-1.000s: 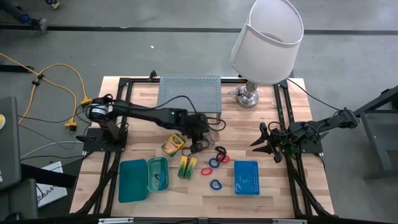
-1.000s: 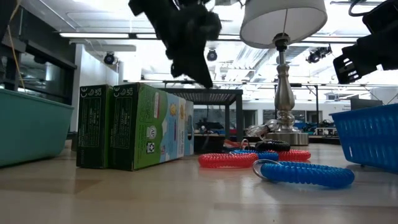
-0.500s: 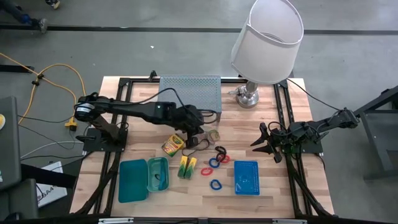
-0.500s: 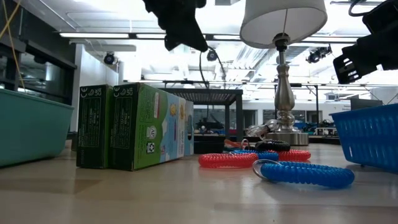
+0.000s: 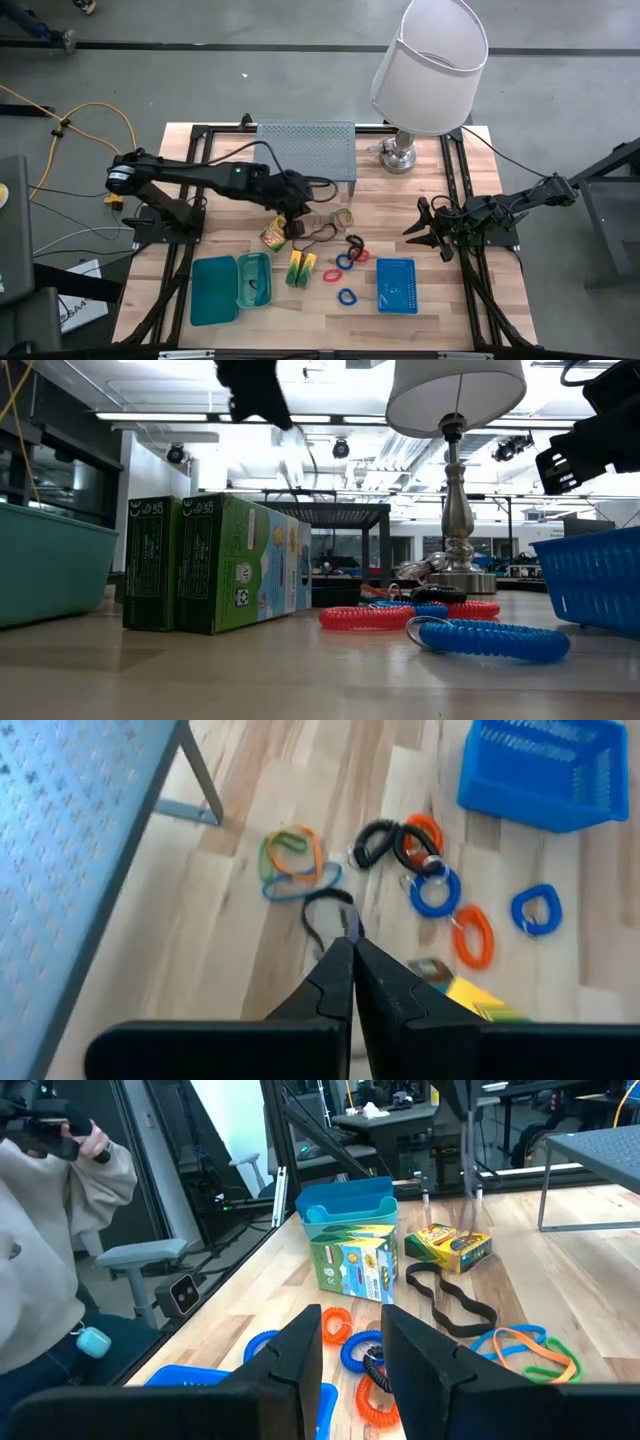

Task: Pick & Place Office Desk Supplies
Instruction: Put the gray rubber band into the green bin

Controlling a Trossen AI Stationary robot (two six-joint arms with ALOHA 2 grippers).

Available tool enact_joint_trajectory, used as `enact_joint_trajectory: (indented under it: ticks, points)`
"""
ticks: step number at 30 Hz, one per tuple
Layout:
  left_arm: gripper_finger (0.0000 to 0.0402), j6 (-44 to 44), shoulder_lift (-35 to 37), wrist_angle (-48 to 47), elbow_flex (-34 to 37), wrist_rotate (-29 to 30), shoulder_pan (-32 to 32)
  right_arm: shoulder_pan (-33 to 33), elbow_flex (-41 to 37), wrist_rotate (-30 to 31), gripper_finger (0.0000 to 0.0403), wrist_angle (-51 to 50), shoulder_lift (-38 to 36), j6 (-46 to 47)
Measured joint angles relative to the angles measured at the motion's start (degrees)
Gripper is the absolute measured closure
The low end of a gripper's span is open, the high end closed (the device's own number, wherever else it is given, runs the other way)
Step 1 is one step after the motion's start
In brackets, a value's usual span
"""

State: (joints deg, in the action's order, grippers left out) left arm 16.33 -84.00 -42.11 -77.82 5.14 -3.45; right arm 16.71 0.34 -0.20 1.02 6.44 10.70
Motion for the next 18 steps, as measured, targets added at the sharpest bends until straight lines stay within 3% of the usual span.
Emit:
enact_joint_trajectory:
  ticks: [18]
  points:
    - [0.0401, 11.9, 15.9, -21.8, 0.0, 0.6, -8.8, 0.0, 0.0, 0.0, 0.0309, 0.0, 0.0, 0.0]
